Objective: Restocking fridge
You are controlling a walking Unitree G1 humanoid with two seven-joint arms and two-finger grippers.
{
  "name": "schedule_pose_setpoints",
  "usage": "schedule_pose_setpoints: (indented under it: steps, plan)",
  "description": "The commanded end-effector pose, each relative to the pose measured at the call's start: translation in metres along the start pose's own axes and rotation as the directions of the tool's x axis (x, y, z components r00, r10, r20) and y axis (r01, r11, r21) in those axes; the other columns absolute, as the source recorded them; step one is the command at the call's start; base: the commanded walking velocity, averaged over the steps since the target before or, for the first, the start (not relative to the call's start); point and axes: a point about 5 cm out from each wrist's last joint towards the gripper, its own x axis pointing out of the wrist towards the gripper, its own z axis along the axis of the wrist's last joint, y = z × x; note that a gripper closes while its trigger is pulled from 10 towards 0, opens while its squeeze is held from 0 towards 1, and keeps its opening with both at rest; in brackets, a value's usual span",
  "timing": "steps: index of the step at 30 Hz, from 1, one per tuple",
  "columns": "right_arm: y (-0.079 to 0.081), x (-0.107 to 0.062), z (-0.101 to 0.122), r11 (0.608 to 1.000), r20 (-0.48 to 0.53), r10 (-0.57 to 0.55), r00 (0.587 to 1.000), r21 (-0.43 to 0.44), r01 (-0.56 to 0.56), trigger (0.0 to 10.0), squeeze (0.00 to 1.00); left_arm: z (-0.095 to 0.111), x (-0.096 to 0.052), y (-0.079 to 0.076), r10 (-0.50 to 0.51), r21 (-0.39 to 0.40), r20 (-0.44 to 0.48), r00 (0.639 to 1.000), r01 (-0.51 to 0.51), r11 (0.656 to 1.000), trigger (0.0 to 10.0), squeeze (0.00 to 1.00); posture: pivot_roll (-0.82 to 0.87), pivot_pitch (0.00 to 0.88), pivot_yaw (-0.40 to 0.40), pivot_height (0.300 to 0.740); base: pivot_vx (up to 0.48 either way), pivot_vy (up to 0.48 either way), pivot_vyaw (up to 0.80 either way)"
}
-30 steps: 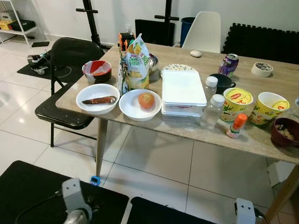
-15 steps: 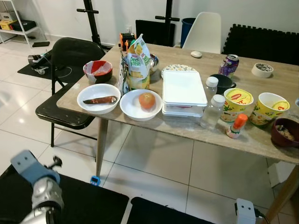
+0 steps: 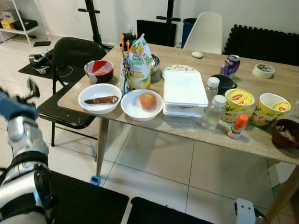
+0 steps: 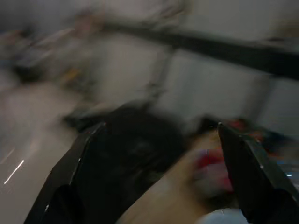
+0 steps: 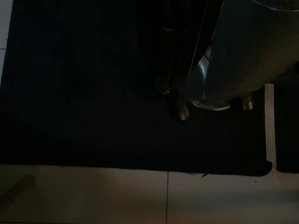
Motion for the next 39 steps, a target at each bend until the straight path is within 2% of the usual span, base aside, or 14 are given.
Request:
schedule_pose_setpoints:
  steps: [1, 4, 7, 10, 13, 14, 16, 17, 19, 20, 22, 25, 30, 39]
  plan:
    - [-0.001, 0.000, 0.000, 1.000, 0.004, -0.005, 1.000, 0.015, 0.005, 10.0, 0.00, 0.018, 0.015, -0.038, -0.305, 0.068, 0.037, 0.952, 0.302, 0.951, 10.0, 0.00, -0.01, 0.011, -0.022, 0.740, 0.000, 0.000, 0.00]
    - [-0.001, 0.000, 0.000, 1.000, 0.004, -0.005, 1.000, 0.016, 0.005, 10.0, 0.00, 0.020, 0.017, -0.054, -0.422, 0.103, 0.026, 0.906, 0.418, 0.903, 10.0, 0.00, -0.01, 0.012, -0.025, 0.740, 0.000, 0.000, 0.00]
    - [-0.001, 0.000, -0.001, 1.000, 0.002, -0.004, 1.000, 0.017, 0.004, 10.0, 0.00, 0.021, 0.016, -0.103, -0.722, 0.164, -0.046, 0.691, 0.718, 0.677, 10.0, 0.00, -0.01, 0.019, -0.020, 0.740, 0.000, 0.000, 0.00]
    - [-0.001, -0.001, -0.002, 1.000, 0.001, -0.005, 1.000, 0.019, 0.005, 10.0, 0.00, 0.020, 0.016, -0.119, -0.793, 0.182, -0.091, 0.603, 0.792, 0.582, 10.0, 0.00, -0.01, 0.029, -0.016, 0.740, 0.000, 0.000, 0.00]
    - [-0.003, -0.002, -0.008, 1.000, -0.008, -0.007, 1.000, 0.024, 0.007, 10.0, 0.00, 0.011, 0.008, -0.154, -0.909, 0.175, -0.233, 0.347, 0.934, 0.311, 10.0, 0.00, -0.02, 0.056, -0.010, 0.740, 0.000, 0.000, 0.00]
    - [-0.003, -0.002, -0.008, 1.000, -0.008, -0.007, 1.000, 0.024, 0.007, 10.0, 0.00, 0.011, 0.008, -0.154, -0.909, 0.175, -0.233, 0.347, 0.934, 0.311, 10.0, 0.00, -0.02, 0.056, -0.010, 0.740, 0.000, 0.000, 0.00]
    - [-0.005, -0.004, -0.017, 1.000, -0.025, -0.011, 1.000, 0.026, 0.011, 10.0, 0.00, 0.002, -0.001, -0.171, -0.923, 0.164, -0.351, 0.160, 0.981, 0.107, 10.0, 0.00, -0.02, 0.085, -0.002, 0.740, 0.000, 0.000, 0.00]
    - [-0.005, -0.004, -0.017, 1.000, -0.025, -0.011, 1.000, 0.026, 0.011, 10.0, 0.00, 0.002, -0.001, -0.171, -0.923, 0.164, -0.351, 0.160, 0.981, 0.107, 10.0, 0.00, -0.02, 0.085, -0.002, 0.740, 0.000, 0.000, 0.00]
    - [-0.007, -0.006, -0.026, 0.999, -0.042, -0.015, 0.999, 0.029, 0.017, 10.0, 0.00, -0.006, -0.009, -0.181, -0.891, 0.132, -0.454, 0.006, 0.989, -0.061, 10.0, 0.00, -0.03, 0.101, 0.004, 0.740, 0.000, 0.000, 0.00]
    - [-0.007, -0.006, -0.026, 0.999, -0.042, -0.015, 0.999, 0.029, 0.017, 10.0, 0.00, -0.006, -0.009, -0.181, -0.891, 0.132, -0.454, 0.006, 0.989, -0.061, 10.0, 0.00, -0.03, 0.101, 0.004, 0.740, 0.000, 0.000, 0.00]
    - [-0.009, -0.008, -0.034, 0.999, -0.058, -0.020, 0.998, 0.034, 0.022, 10.0, 0.00, -0.014, -0.015, -0.185, -0.813, 0.092, -0.569, -0.125, 0.973, -0.214, 10.0, 0.00, -0.03, 0.124, 0.014, 0.740, 0.000, 0.000, 0.00]
    - [-0.011, -0.010, -0.040, 0.999, -0.066, -0.024, 0.998, 0.045, 0.027, 10.0, 0.00, -0.022, -0.018, -0.188, -0.674, 0.014, -0.698, -0.240, 0.937, -0.348, 10.0, 0.00, -0.04, 0.143, 0.022, 0.740, 0.000, 0.000, 0.00]
    - [-0.010, -0.010, -0.042, 0.998, -0.063, -0.022, 0.998, 0.055, 0.025, 10.0, 0.00, -0.029, -0.017, -0.188, -0.562, -0.021, -0.787, -0.254, 0.922, -0.387, 10.0, 0.00, -0.05, 0.154, 0.033, 0.740, 0.000, 0.000, 0.00]
    - [-0.012, -0.011, -0.044, 0.997, -0.055, -0.029, 0.998, 0.075, 0.033, 10.0, 0.00, -0.036, -0.009, -0.185, -0.470, 0.011, -0.868, -0.162, 0.939, -0.344, 10.0, 0.00, -0.06, 0.166, 0.046, 0.740, 0.000, 0.000, 0.00]
